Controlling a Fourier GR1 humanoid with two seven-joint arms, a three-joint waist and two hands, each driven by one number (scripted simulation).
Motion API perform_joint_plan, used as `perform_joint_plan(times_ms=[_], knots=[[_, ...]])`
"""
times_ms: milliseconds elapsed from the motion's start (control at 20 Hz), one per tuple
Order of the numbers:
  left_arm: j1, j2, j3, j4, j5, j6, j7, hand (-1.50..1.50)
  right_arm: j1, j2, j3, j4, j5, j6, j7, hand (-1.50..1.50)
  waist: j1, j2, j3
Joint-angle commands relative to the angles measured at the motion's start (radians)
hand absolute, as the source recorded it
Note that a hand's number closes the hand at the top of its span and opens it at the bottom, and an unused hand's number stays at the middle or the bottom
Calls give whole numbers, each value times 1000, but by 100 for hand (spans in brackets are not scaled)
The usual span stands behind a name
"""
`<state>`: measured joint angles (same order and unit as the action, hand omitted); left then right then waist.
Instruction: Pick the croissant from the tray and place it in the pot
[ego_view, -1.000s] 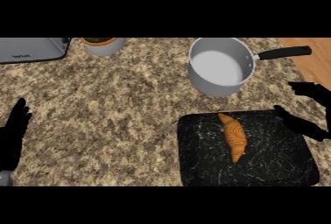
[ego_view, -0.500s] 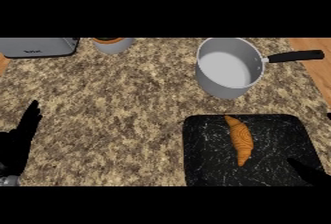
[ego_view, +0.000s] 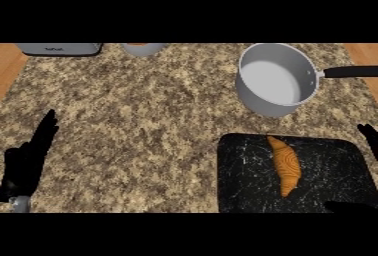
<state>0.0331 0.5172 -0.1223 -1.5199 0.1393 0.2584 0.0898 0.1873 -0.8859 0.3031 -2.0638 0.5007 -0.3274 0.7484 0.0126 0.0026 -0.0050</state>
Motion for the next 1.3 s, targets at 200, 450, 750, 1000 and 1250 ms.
perform_joint_plan(times_ms=[200,450,750,1000,1250], knots=[[-28,-2,-10,-7,-7,-32,-2,0,-228,22,134,22,-143,395,394,-150,51,8,1],[-57,-26,6,50,-23,-15,-8,0,-405,93,157,71,-277,553,548,-150,26,5,2],[-39,-24,16,34,-35,-27,6,0,-539,204,194,212,-302,593,594,-150,12,0,3],[-38,-38,1,-23,-44,-13,70,0,-576,273,268,348,-230,582,610,-150,8,-3,4],[-59,-28,62,55,-25,-47,17,0,-600,325,283,457,-211,594,569,-150,-1,-1,4]])
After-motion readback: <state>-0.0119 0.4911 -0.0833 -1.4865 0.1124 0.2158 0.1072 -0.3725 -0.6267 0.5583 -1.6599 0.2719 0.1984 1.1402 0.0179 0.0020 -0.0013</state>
